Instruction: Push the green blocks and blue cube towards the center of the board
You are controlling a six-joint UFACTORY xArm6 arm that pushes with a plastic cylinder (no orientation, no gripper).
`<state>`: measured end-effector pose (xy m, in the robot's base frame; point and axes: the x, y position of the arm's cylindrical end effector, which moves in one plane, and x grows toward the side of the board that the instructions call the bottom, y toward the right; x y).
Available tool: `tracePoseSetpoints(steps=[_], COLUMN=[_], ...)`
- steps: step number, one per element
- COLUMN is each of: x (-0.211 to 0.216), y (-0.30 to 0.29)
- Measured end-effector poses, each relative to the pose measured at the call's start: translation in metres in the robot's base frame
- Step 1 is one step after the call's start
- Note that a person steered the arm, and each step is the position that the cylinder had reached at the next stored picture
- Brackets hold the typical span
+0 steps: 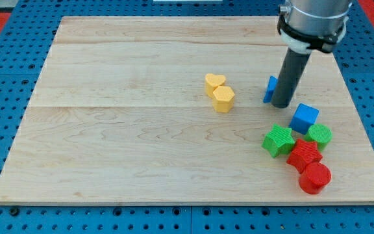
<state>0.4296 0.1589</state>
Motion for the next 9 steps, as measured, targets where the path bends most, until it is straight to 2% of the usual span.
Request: tracePoseSetpoints(steps=[1,2,3,5,7,9], x=[-0.003,0.004,0.053,0.095,0.094,0.075], y=[0.030,0.115,0.123,0.150,0.084,0.083])
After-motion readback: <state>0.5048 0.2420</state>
